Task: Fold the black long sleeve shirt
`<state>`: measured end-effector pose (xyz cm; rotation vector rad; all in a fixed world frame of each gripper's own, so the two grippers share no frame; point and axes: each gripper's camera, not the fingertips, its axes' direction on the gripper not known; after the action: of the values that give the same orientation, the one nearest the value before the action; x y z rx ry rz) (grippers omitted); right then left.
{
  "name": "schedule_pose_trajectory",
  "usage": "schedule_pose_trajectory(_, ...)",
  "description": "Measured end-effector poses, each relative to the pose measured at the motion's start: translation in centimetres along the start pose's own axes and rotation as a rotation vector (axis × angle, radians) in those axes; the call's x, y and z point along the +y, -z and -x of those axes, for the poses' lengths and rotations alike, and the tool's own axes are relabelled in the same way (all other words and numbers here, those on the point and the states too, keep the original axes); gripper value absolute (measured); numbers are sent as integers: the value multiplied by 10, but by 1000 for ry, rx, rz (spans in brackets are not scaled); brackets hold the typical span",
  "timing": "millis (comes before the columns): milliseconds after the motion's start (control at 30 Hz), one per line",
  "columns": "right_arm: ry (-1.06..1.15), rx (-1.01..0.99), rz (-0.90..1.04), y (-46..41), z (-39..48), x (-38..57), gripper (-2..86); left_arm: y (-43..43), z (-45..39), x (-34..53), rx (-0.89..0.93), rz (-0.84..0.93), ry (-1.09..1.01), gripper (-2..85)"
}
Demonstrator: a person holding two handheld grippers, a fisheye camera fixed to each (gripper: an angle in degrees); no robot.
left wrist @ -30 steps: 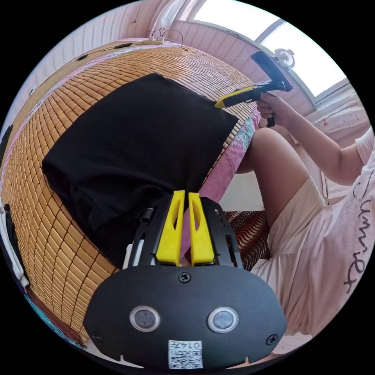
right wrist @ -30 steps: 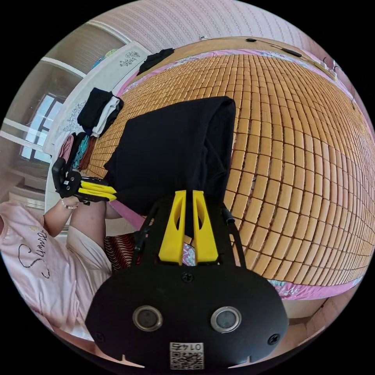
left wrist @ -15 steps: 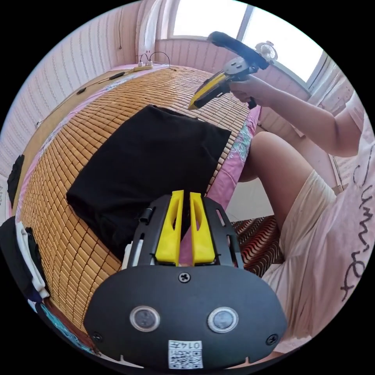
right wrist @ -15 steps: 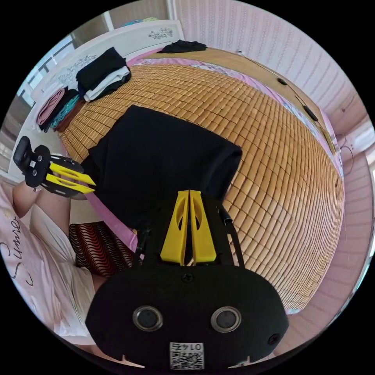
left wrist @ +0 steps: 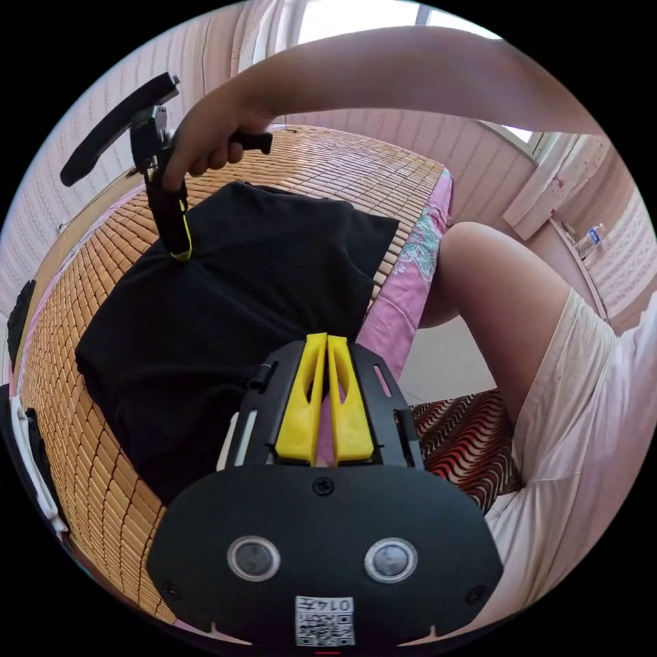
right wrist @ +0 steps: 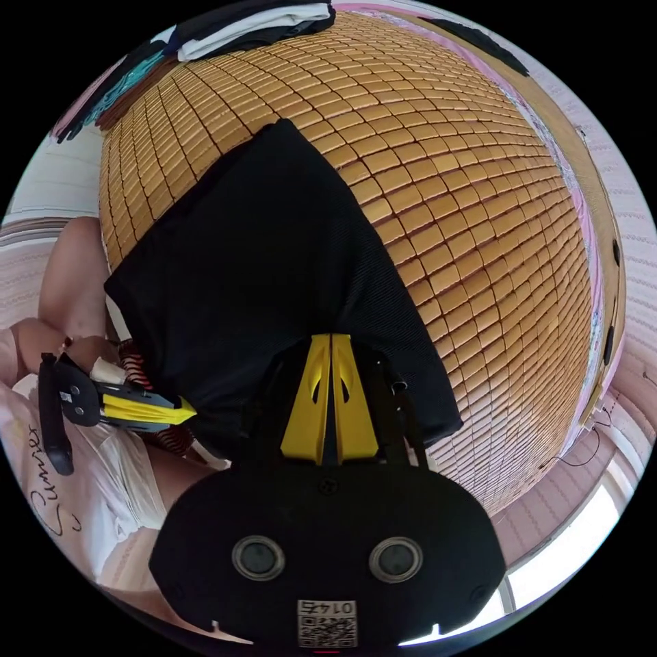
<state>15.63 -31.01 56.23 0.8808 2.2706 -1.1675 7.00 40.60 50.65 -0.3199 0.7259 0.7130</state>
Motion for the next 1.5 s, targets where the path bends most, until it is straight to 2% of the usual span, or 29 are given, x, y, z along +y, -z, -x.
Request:
schedule_pose_trajectory(100, -6, 3, -32, 24, -7, -18, -5, -3, -5, 4, 31, 14, -25, -10)
schedule_pose_trajectory(200, -47, 9, 26, 0, -16, -43, -5, -7, -9, 9, 44, 7, -21, -10)
schedule_pose_trajectory(233, -52, 17, -6, 0, -16, -47, -5, -8, -10, 11, 43, 1, -18, -10)
schedule_pose_trajectory(367, -26, -10, 113, 15, -24, -61, -6, -11, -18, 16, 24, -9, -49, -10)
schedule_pose_trajectory(533, -76, 43, 150, 8, -32, -60, -6, -14, -31, 22, -17, -12, -82, -10)
schedule_pose_trajectory(633, -113, 46, 90, 21, -37, -43, -7, -15, -34, 26, -18, -18, -83, -9)
schedule_pose_trajectory(700, -145, 45, -14, 36, -39, -15, -8, -12, -39, 29, -11, -42, -126, -8)
schedule_pose_trajectory(800, -277, -2, -212, 61, -39, 68, -9, -1, -56, 33, 103, -140, -247, -5)
schedule_pose_trajectory(867, -405, -38, -310, 63, -37, 155, -8, 2, -68, 34, 155, -178, -302, -2)
schedule_pose_trajectory(967, -609, -80, -345, 49, -36, 271, -5, 2, -85, 35, 161, -218, -340, 16)
schedule_pose_trajectory(1067, -805, -131, -358, 30, -33, 372, 12, -4, -88, 30, 176, -193, -289, 102)
schedule_pose_trajectory(1167, -906, -216, -363, 10, -30, 441, 94, -9, -86, 23, 162, -169, -241, 129)
schedule_pose_trajectory(1233, -918, -277, -347, -2, -32, 466, 95, -13, -78, 16, 124, -220, -133, 135)
schedule_pose_trajectory(1333, -891, -400, -376, -13, -38, 496, 47, -21, -70, -5, 100, -229, -50, 156)
schedule_pose_trajectory(1500, -843, -495, -524, 3, -47, 547, 11, -55, -75, -56, 52, -164, -58, 188)
